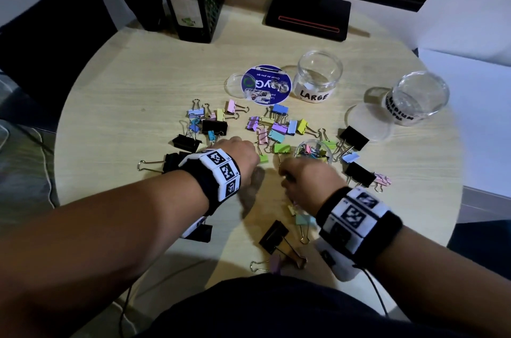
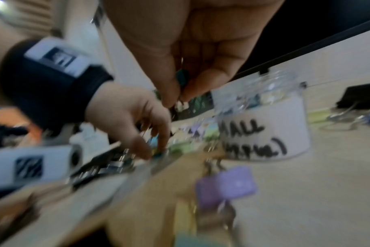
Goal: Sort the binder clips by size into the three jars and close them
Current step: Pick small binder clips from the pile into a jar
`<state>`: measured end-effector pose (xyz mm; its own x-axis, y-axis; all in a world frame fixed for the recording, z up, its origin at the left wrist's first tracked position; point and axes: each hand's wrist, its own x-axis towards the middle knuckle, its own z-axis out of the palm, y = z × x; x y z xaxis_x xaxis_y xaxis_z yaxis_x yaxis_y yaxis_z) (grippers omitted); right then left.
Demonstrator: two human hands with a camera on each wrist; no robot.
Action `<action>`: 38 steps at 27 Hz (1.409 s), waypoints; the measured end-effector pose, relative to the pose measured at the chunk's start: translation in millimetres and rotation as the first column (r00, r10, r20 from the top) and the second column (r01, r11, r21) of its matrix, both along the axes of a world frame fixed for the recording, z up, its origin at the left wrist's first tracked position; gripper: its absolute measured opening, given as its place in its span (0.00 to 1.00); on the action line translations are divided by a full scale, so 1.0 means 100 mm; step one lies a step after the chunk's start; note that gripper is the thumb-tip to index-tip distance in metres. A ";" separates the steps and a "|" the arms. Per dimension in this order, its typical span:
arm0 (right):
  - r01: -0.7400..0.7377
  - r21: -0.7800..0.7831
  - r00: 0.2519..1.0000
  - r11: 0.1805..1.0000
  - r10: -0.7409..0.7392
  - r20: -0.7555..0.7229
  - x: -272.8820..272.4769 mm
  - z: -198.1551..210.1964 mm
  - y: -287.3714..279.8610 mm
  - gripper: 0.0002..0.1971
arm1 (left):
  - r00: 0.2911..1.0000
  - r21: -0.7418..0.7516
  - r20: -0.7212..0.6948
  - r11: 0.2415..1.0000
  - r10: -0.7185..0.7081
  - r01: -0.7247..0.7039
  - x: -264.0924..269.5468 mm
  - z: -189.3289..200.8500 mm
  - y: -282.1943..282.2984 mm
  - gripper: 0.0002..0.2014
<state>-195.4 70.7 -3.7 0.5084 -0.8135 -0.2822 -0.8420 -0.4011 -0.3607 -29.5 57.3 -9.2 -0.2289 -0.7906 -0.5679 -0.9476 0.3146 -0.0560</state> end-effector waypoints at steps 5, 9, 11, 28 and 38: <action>0.322 -0.052 0.939 0.945 -0.312 0.145 -0.36 0.10 -0.35 0.10 | 0.959 -0.108 -0.274 0.988 0.073 -0.106 -0.05 0.08 -0.07 0.13; 0.338 -0.023 0.924 0.941 -0.327 0.198 -0.54 0.01 -0.47 0.15 | 0.912 -0.148 -0.403 0.977 0.081 -0.152 -0.24 0.14 -0.16 0.13; 0.373 -0.081 0.905 0.924 -0.343 0.253 -0.61 -0.04 -0.45 0.12 | 0.900 -0.154 -0.432 0.979 0.053 -0.132 -0.33 0.13 -0.20 0.13; -0.148 0.177 0.940 0.973 0.194 -0.281 -0.23 -0.24 0.10 0.17 | 0.832 -0.068 -0.538 0.977 0.136 -0.203 -0.33 0.14 -0.23 0.23; -0.194 0.199 0.937 0.961 0.242 -0.252 -0.12 -0.24 0.10 0.06 | 0.870 0.123 -0.204 0.893 0.450 -0.433 0.47 0.11 0.01 0.09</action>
<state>-207.3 80.2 -27.2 0.5525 -0.6197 -0.5574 -0.8157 -0.5395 -0.2088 17.1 58.0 1.8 0.0083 -0.7981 -0.6024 -0.9735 -0.1442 0.1776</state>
